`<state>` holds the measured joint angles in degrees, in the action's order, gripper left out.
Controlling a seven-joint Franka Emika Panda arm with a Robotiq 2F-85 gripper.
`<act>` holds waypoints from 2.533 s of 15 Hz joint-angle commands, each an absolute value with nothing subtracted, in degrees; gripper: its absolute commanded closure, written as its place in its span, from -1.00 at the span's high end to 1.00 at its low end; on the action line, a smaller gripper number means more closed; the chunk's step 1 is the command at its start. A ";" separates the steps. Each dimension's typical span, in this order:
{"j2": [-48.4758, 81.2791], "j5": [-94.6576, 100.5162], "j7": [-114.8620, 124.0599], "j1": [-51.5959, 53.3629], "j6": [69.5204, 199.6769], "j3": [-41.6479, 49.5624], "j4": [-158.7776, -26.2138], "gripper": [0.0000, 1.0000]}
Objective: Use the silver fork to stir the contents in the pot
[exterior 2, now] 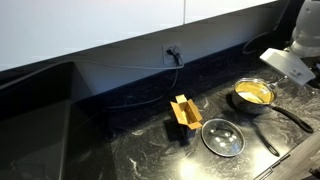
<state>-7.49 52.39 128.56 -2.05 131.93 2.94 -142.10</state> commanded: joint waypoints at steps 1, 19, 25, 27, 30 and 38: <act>-10.44 48.71 129.38 -1.62 138.07 1.65 -146.11 -0.93; 9.67 39.54 148.99 3.22 136.85 -3.17 -128.27 -0.93; 16.50 40.36 149.05 6.66 138.71 -2.65 -126.89 -0.93; 18.32 40.40 149.05 7.63 138.68 -2.13 -125.79 -0.93; 21.32 39.90 148.90 8.58 138.80 -1.46 -123.72 -0.93; 25.96 39.78 148.39 10.84 138.50 -0.14 -120.86 0.27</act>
<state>25.68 40.49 149.05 9.07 137.75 -1.58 -121.76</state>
